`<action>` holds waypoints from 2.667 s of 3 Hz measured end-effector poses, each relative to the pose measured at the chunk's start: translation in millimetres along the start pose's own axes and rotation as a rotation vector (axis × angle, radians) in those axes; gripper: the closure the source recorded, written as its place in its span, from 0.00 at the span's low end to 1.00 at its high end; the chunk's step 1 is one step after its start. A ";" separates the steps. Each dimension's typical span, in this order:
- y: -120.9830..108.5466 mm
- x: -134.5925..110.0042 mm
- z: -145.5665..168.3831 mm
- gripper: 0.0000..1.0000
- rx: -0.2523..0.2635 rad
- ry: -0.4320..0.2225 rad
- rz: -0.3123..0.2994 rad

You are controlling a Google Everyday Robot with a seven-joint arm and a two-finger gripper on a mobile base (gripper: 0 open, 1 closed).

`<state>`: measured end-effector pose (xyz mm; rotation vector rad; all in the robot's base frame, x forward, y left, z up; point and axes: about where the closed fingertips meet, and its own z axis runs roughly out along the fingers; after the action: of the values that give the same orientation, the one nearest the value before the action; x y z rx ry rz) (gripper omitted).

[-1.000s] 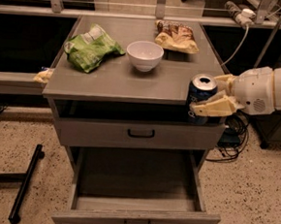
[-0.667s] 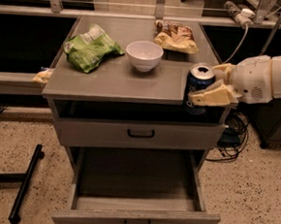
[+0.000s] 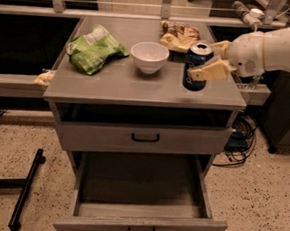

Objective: Pick pepsi can from middle drawer and place on counter

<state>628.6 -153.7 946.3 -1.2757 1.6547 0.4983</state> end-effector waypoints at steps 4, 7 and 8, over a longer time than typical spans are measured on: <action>-69.7 52.0 41.0 1.00 0.000 -0.078 0.176; -71.4 68.7 48.4 0.58 -0.014 -0.088 0.220; -71.4 68.7 48.4 0.34 -0.014 -0.088 0.220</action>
Offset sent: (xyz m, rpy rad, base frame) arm 0.0863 -0.0263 -0.0291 0.1060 0.0613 -0.0701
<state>713.9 -178.0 880.8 -1.0715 1.7276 0.6901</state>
